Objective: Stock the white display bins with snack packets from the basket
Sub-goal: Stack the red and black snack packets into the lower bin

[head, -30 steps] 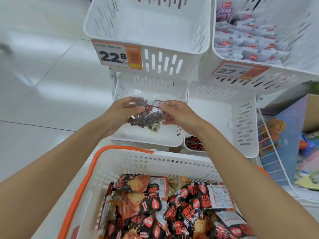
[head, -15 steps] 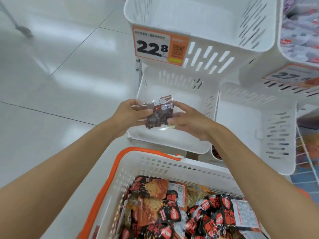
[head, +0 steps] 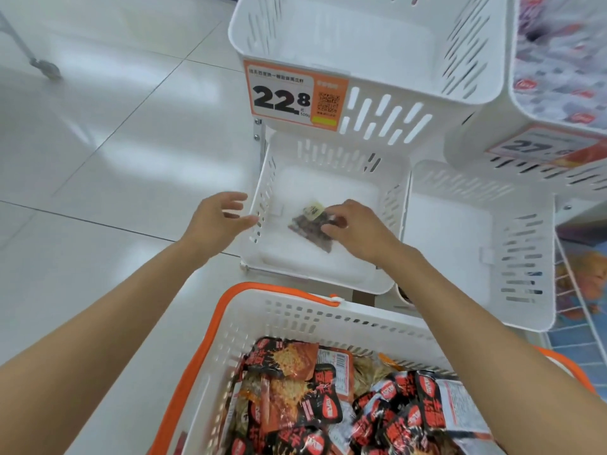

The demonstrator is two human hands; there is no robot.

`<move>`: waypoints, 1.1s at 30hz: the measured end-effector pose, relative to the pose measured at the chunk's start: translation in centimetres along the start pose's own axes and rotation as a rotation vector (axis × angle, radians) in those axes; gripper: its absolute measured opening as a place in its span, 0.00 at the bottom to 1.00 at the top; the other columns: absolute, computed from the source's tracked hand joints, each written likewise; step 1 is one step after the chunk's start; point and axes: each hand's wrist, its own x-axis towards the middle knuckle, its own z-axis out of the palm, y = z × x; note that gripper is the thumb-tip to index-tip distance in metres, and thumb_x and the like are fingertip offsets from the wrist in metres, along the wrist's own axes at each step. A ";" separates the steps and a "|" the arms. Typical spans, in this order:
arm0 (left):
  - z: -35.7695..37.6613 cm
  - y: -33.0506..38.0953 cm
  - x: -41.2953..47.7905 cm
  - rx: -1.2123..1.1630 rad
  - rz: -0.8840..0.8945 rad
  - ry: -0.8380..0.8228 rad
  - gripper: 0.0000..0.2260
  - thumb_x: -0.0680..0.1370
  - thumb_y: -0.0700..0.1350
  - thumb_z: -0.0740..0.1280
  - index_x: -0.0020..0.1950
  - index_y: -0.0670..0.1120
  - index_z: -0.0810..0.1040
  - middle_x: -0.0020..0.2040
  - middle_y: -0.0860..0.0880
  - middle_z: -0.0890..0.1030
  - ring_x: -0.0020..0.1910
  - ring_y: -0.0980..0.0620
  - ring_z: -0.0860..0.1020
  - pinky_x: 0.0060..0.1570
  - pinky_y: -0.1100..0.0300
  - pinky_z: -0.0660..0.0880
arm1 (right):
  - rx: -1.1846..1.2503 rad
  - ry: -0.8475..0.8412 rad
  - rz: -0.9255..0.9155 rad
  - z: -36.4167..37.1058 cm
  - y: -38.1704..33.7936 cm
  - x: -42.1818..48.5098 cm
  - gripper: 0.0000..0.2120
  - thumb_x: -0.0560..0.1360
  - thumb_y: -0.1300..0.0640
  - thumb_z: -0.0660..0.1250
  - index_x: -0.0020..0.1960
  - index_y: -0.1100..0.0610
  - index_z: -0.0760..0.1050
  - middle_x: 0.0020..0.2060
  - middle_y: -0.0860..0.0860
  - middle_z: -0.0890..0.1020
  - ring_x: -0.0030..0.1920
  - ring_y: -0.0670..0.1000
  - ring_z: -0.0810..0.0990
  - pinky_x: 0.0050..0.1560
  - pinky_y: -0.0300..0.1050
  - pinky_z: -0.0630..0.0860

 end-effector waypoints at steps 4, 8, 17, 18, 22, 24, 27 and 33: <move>0.5 -2.2 0.1 -0.048 -0.069 -0.070 0.22 0.74 0.41 0.74 0.67 0.45 0.75 0.59 0.47 0.78 0.52 0.49 0.80 0.54 0.54 0.77 | 0.059 -0.406 0.047 3.3 -2.0 1.8 0.13 0.78 0.52 0.66 0.58 0.55 0.81 0.54 0.56 0.82 0.51 0.52 0.78 0.55 0.45 0.73; 0.5 -3.2 0.8 -0.095 -0.066 -0.055 0.16 0.75 0.34 0.71 0.62 0.44 0.79 0.52 0.46 0.82 0.45 0.50 0.80 0.48 0.56 0.79 | 0.224 -0.620 0.230 5.1 -1.7 2.7 0.22 0.80 0.47 0.63 0.69 0.57 0.74 0.68 0.52 0.74 0.67 0.53 0.73 0.71 0.47 0.65; 0.5 -4.5 1.3 -0.132 -0.036 -0.062 0.17 0.73 0.28 0.68 0.55 0.47 0.82 0.48 0.46 0.85 0.45 0.47 0.83 0.49 0.52 0.81 | 0.229 -0.538 0.133 7.5 -1.5 4.3 0.17 0.77 0.55 0.69 0.66 0.53 0.77 0.63 0.53 0.77 0.59 0.51 0.77 0.62 0.44 0.71; 0.6 -4.5 1.3 -0.129 -0.040 -0.063 0.17 0.73 0.28 0.68 0.55 0.47 0.82 0.48 0.46 0.85 0.45 0.47 0.83 0.49 0.53 0.81 | 0.202 -0.532 0.120 7.6 -1.3 4.4 0.17 0.77 0.54 0.69 0.65 0.52 0.77 0.65 0.52 0.77 0.63 0.52 0.75 0.63 0.44 0.70; 0.6 -4.4 1.2 -0.091 -0.054 -0.017 0.14 0.73 0.32 0.71 0.54 0.48 0.82 0.49 0.46 0.84 0.46 0.48 0.82 0.50 0.54 0.79 | 0.279 -0.520 0.156 6.8 -1.0 3.8 0.19 0.78 0.51 0.68 0.68 0.49 0.75 0.69 0.49 0.73 0.68 0.52 0.71 0.63 0.41 0.65; 0.7 -3.6 0.6 -0.060 -0.062 0.045 0.12 0.72 0.36 0.73 0.54 0.48 0.81 0.49 0.48 0.82 0.46 0.51 0.81 0.51 0.57 0.77 | 0.325 -0.377 0.157 5.3 -1.1 2.6 0.19 0.78 0.51 0.67 0.69 0.49 0.74 0.69 0.49 0.73 0.68 0.51 0.71 0.61 0.40 0.64; 1.0 -1.3 -1.5 -0.045 -0.029 0.070 0.11 0.73 0.38 0.73 0.53 0.47 0.81 0.46 0.49 0.82 0.43 0.52 0.80 0.49 0.60 0.76 | 0.431 -0.073 0.148 2.5 -1.5 -1.0 0.15 0.78 0.55 0.68 0.64 0.51 0.77 0.60 0.48 0.79 0.60 0.48 0.77 0.58 0.41 0.72; 3.0 3.3 -9.9 -0.089 0.124 -0.056 0.08 0.74 0.37 0.71 0.50 0.46 0.82 0.42 0.50 0.82 0.38 0.54 0.79 0.40 0.63 0.75 | 0.467 0.311 0.142 0.0 -4.4 -13.0 0.08 0.77 0.60 0.65 0.48 0.50 0.81 0.42 0.43 0.82 0.40 0.41 0.78 0.39 0.28 0.70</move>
